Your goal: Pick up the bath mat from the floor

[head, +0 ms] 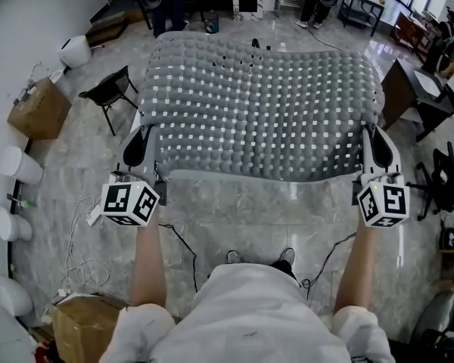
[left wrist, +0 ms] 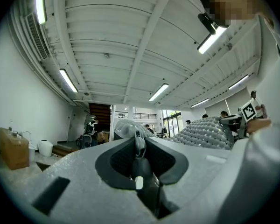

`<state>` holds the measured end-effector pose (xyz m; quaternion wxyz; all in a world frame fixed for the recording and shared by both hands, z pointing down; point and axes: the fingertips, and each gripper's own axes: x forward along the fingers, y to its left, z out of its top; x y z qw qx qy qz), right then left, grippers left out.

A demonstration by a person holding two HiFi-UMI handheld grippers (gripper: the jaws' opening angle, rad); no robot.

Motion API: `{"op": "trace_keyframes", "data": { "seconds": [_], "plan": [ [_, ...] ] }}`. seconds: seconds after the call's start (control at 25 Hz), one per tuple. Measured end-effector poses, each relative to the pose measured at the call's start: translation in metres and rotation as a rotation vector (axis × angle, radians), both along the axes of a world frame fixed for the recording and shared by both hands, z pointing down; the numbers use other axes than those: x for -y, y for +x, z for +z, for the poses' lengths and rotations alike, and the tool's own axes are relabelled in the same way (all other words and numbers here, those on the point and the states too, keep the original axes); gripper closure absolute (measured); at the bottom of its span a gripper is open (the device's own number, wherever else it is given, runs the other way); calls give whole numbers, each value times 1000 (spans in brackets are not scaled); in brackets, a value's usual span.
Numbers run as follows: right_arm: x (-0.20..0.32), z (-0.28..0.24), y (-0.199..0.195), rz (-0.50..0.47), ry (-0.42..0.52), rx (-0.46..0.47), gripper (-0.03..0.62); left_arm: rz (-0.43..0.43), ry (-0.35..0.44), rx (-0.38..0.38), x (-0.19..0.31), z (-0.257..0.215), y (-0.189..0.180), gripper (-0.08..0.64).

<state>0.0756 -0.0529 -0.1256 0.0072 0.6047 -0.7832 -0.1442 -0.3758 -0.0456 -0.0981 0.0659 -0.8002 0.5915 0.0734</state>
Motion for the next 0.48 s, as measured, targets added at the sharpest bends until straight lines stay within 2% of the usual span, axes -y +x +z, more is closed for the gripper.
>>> {"op": "trace_keyframes", "data": {
  "seconds": [0.48],
  "plan": [
    [0, -8, 4, 5, 26, -10, 541, -27, 24, 0, -6, -8, -7, 495]
  ]
}}
